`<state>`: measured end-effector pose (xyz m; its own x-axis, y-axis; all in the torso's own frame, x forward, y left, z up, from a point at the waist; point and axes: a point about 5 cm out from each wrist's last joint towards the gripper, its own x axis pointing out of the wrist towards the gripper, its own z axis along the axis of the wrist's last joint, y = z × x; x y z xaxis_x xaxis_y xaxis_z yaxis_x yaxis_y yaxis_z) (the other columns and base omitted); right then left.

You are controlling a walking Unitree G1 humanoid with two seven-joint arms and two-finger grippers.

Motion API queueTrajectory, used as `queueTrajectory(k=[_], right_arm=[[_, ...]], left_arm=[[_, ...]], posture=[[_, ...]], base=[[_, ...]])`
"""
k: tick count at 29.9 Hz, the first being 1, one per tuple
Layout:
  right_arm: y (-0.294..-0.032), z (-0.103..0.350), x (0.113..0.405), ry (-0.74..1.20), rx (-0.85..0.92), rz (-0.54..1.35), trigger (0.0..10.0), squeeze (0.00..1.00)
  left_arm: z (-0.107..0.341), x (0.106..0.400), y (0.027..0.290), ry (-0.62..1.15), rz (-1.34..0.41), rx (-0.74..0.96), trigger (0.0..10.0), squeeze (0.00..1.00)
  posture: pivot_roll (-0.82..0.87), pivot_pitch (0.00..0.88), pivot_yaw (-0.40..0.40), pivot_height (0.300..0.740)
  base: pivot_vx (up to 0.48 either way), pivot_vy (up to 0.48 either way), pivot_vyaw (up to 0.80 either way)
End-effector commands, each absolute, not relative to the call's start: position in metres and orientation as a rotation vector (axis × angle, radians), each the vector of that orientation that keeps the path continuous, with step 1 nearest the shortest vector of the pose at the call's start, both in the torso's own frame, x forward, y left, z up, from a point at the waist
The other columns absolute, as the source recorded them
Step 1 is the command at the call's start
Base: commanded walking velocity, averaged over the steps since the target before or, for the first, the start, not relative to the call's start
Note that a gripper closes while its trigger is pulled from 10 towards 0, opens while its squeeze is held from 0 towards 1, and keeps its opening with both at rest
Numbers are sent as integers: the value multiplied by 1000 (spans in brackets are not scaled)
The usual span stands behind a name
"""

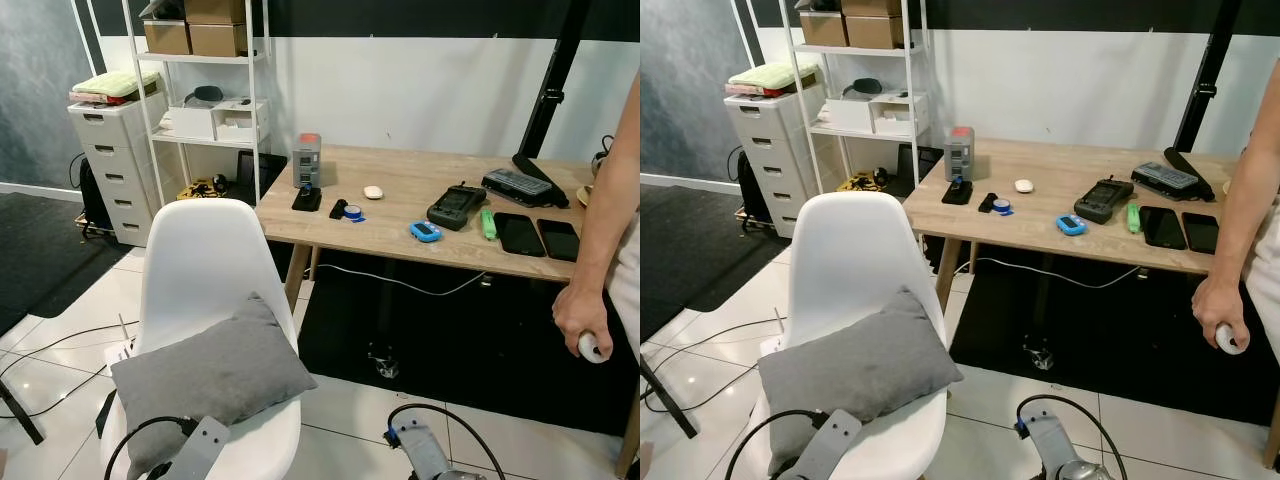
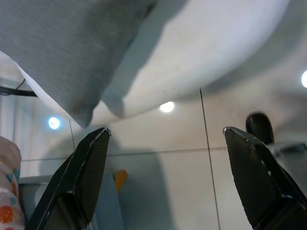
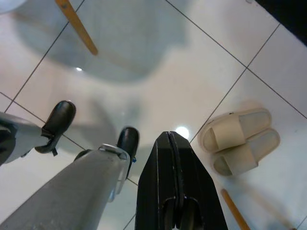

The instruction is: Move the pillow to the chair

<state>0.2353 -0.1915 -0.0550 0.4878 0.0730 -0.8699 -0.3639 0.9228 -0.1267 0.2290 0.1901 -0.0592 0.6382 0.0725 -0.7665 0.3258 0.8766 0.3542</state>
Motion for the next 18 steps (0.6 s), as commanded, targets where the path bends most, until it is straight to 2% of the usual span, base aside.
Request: queueTrajectory(k=[1, 14, 18], right_arm=[[-185, -50, 243, 986, -312, 290, 10000, 0], [-174, -51, 244, 975, -299, 310, 10000, 0], [-173, -51, 244, 976, -299, 320, 10000, 0]], left_arm=[[-60, 229, 190, 892, -152, 509, 10000, 0], [-59, 229, 197, 896, -144, 519, 10000, 0], [-57, 231, 196, 888, -133, 468, 10000, 0]], posture=[[-118, 0, -18, 740], [-121, 0, -10, 740], [-128, 0, -9, 740]], base=[[0, 0, 794], [0, 0, 794], [0, 0, 794]])
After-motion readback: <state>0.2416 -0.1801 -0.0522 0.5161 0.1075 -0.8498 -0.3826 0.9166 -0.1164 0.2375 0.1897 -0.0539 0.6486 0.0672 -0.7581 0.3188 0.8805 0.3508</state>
